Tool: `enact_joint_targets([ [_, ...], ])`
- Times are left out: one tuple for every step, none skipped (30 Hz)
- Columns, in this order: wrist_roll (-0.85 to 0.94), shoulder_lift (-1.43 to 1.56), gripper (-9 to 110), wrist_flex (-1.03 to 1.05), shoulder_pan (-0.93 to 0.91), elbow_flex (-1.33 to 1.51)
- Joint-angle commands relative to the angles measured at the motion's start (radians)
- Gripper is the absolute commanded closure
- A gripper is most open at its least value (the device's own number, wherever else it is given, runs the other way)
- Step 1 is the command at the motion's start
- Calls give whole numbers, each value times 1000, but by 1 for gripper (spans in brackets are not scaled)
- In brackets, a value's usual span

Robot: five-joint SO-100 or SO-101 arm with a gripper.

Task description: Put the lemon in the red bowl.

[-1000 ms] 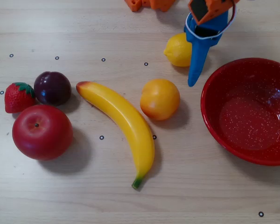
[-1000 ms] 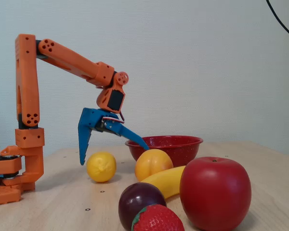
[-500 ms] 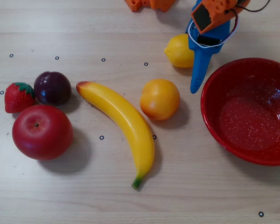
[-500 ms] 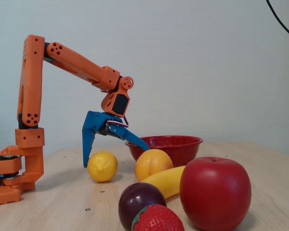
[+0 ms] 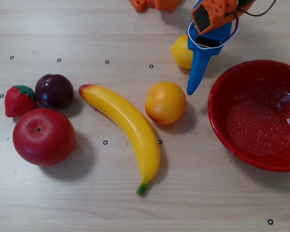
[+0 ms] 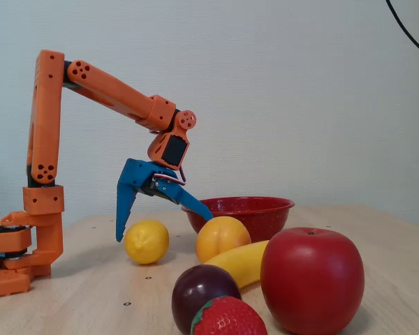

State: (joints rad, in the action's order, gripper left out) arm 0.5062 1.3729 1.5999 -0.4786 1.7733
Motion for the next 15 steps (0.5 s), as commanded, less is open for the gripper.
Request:
enact_joint_targets([
  [38,94,30,37,12,-12],
  [38,94,30,37,11,-11],
  [38,94,30,34,9,-8],
  [38,92,30,32,8,-5],
  [38,91,30,29,6,-3],
  [40,89,30,28,6,-2],
  [40,87,30,26,5,0],
  [40,84,30,25,5,2],
  [40,81,30,25,3,6],
  [40,78,30,23,2,11],
  [43,75,30,21,0,12],
  [44,72,30,21,-2,15],
  [44,69,30,20,-3,18],
  [44,66,30,17,-6,21],
  [48,63,30,17,-9,25],
])
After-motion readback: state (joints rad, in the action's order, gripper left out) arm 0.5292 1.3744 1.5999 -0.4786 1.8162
